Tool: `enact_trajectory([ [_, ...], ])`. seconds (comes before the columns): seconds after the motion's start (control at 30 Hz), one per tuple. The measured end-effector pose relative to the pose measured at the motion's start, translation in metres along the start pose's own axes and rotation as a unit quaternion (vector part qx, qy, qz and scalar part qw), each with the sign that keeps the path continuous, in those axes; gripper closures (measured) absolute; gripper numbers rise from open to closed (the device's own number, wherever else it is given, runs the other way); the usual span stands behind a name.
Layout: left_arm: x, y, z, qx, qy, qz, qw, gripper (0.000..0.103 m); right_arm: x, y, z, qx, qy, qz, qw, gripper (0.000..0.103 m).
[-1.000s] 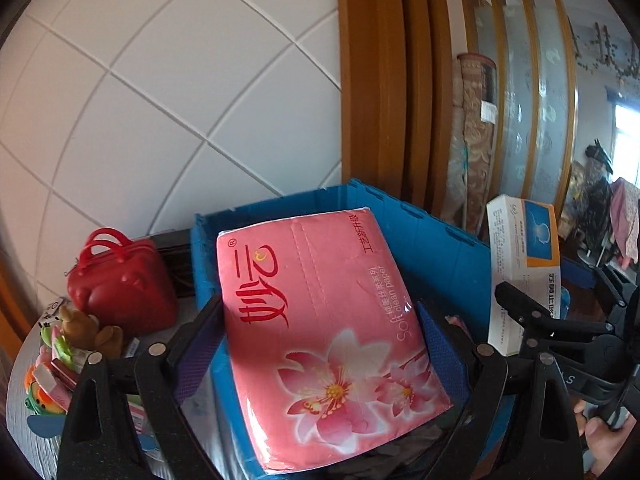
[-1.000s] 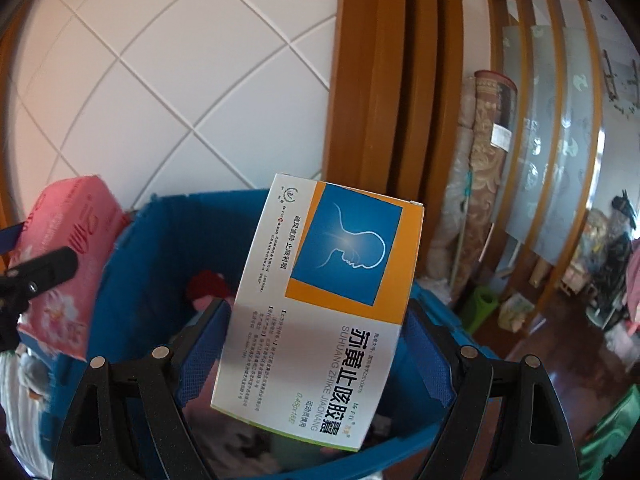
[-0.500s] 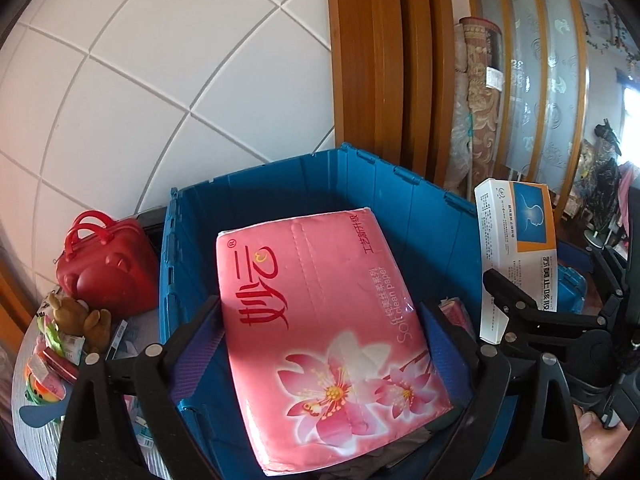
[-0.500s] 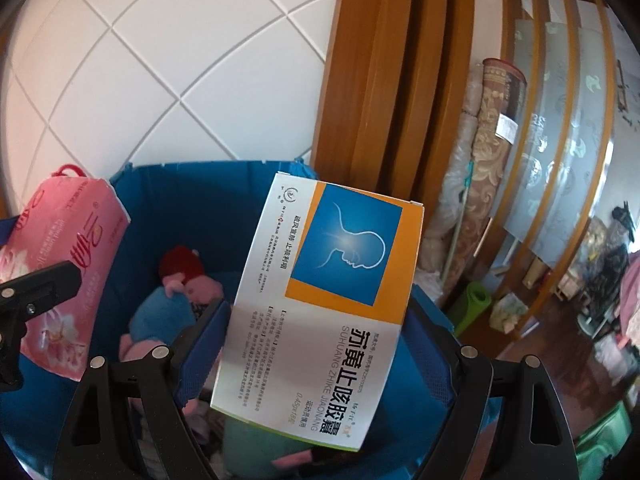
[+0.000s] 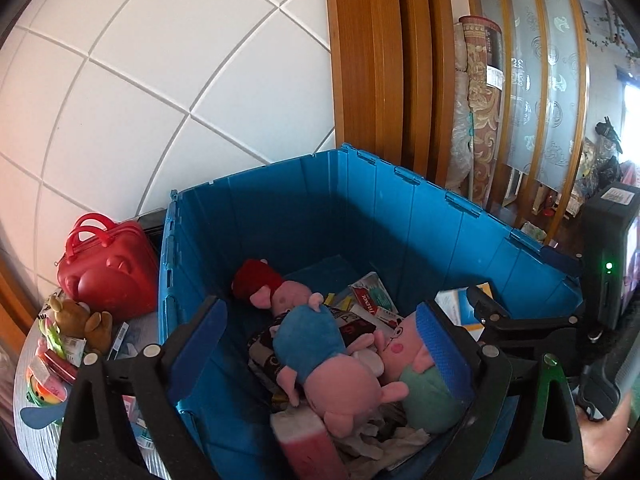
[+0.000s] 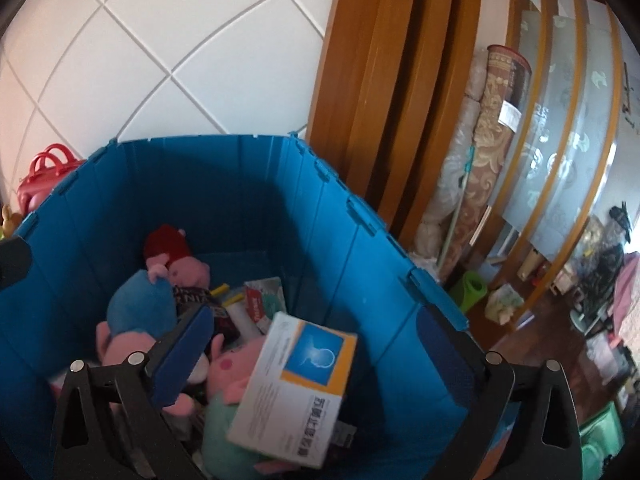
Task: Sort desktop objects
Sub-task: 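Carry the pink tissue pack and medicine box into the blue crate and release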
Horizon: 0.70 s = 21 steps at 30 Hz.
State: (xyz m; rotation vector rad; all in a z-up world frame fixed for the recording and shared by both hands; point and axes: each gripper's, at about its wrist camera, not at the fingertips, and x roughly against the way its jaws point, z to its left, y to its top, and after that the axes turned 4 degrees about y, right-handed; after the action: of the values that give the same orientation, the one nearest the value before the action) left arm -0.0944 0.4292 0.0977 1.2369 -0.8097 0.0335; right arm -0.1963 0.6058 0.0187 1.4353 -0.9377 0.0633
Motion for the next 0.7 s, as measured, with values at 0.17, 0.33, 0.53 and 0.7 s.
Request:
enact_trajectory([
  [0.17,0.004,-0.001,0.002,0.0,0.001,-0.005,1.0,0.006,0.002,-0.003,-0.001,-0.004,-0.002,0.005,1.0,0.0],
  [0.33,0.012,-0.004,0.007,0.007,-0.002,-0.014,0.9999,0.006,0.017,-0.004,0.005,-0.004,-0.002,-0.004,1.0,0.0],
  [0.53,0.028,-0.009,0.017,0.017,-0.001,-0.039,0.9991,0.006,0.047,-0.001,0.023,0.016,-0.01,-0.037,0.999,0.0],
  [0.7,0.039,-0.016,0.034,0.028,0.006,-0.058,0.9979,0.006,0.068,0.001,0.036,0.018,-0.011,-0.057,0.998,0.0],
])
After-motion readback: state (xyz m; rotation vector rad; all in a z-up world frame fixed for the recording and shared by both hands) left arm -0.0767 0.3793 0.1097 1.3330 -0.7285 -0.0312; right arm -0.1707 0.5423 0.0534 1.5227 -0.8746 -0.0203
